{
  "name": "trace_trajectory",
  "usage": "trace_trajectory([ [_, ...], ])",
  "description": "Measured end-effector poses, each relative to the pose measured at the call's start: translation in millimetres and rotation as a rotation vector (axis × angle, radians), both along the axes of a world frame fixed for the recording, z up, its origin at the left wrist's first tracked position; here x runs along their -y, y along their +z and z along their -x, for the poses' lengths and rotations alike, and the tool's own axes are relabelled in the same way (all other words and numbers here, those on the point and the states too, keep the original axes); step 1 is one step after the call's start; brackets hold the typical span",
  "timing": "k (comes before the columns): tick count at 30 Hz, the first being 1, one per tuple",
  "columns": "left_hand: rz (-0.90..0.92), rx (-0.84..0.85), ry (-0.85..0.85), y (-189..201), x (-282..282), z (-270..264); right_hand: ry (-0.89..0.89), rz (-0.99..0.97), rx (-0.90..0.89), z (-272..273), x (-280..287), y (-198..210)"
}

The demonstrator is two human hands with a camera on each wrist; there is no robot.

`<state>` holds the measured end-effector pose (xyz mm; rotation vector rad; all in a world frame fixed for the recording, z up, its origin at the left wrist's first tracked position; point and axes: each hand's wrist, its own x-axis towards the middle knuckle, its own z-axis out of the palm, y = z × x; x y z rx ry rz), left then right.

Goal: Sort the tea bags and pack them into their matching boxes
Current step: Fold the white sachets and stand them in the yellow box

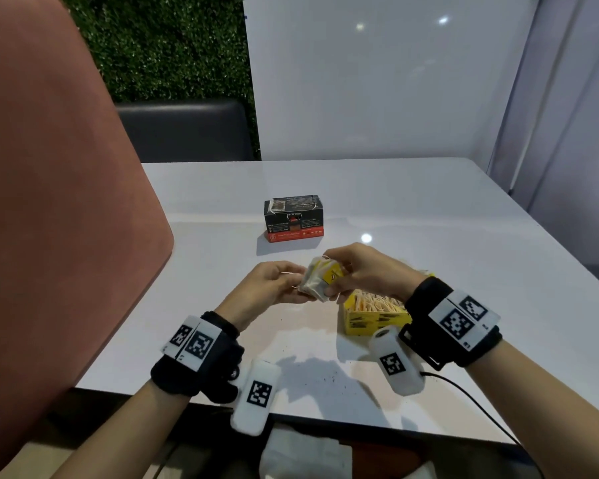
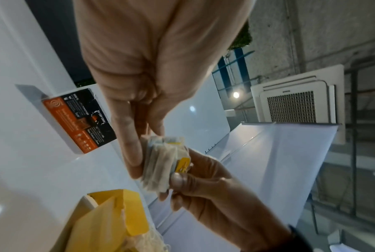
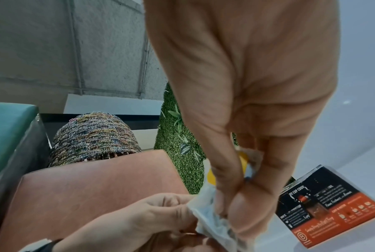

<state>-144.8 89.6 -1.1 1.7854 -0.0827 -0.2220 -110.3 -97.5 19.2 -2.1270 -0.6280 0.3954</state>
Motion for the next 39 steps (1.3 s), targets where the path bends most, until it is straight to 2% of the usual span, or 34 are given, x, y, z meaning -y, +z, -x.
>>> trace_trajectory([
  [4, -0.076, 0.088, 0.104, -0.7, -1.3, -1.4, 0.018, 0.029, 0.031, 0.6, -6.5, -0.5],
  [9, -0.185, 0.11, 0.118, 2.4, -1.4, -1.7, 0.003, 0.137, 0.165, 2.1, -12.1, 2.4],
  [15, -0.094, 0.022, 0.089, 3.0, 11.9, -2.3, -0.017, 0.097, 0.073, 3.9, -1.4, 10.4],
  [17, -0.138, 0.038, 0.029, 1.6, 19.5, -5.8, -0.041, 0.142, 0.08, -0.6, 15.5, 15.9],
  [20, -0.44, 0.043, -0.151, -7.2, 34.0, -17.8, -0.077, 0.309, 0.163, -13.2, 53.1, 21.8],
  [22, -0.522, -0.02, -0.287, -18.5, 46.5, -24.2, -0.08, 0.424, 0.211, -19.3, 77.3, 22.6],
  [25, -0.496, -0.063, -0.394, -32.5, 61.0, -28.3, -0.022, 0.562, 0.226, -20.2, 100.4, 19.7],
  [30, -0.352, -0.068, -0.415, -40.0, 66.5, -34.5, 0.187, 0.863, 0.37, -14.7, 101.1, 10.2],
  [37, -0.401, -0.055, -0.4, -39.6, 62.4, -36.9, 0.44, 1.195, 0.433, -2.5, 79.2, -14.3],
  [39, -0.421, -0.06, -0.392, -40.0, 61.9, -38.1, 0.475, 1.231, 0.435, -3.5, 76.5, -22.7],
])
